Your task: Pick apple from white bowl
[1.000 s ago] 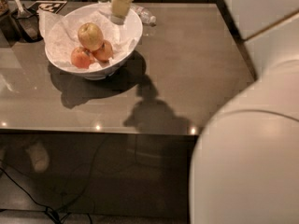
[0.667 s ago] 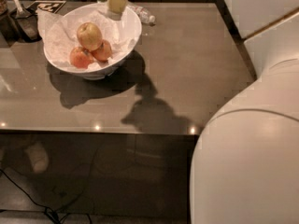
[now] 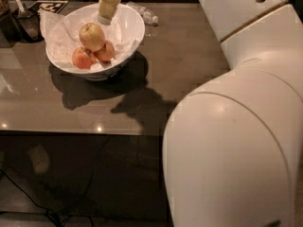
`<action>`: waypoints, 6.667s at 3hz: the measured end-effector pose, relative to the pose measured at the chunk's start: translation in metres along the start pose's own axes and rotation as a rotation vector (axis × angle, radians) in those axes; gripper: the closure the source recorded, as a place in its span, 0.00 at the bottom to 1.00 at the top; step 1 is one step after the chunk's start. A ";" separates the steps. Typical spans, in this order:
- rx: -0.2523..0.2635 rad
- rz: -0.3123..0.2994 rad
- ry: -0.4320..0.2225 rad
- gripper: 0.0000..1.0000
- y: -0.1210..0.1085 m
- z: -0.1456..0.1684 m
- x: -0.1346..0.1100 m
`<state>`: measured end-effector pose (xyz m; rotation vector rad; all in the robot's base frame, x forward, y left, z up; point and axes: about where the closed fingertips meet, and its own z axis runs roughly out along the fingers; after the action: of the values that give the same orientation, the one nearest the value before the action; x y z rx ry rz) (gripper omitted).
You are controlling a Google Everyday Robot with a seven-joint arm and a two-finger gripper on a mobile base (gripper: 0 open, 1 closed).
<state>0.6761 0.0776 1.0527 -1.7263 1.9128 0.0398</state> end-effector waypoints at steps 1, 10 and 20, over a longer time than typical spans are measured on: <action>-0.049 0.060 -0.016 0.00 -0.012 0.039 0.003; -0.125 0.204 -0.273 0.00 -0.008 0.158 -0.006; -0.142 0.147 -0.375 1.00 0.004 0.149 -0.060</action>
Offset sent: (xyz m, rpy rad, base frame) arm 0.0322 0.0026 -0.0387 0.0215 0.1511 -0.0285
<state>0.7302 0.1891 0.9504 -1.5317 1.7823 0.5280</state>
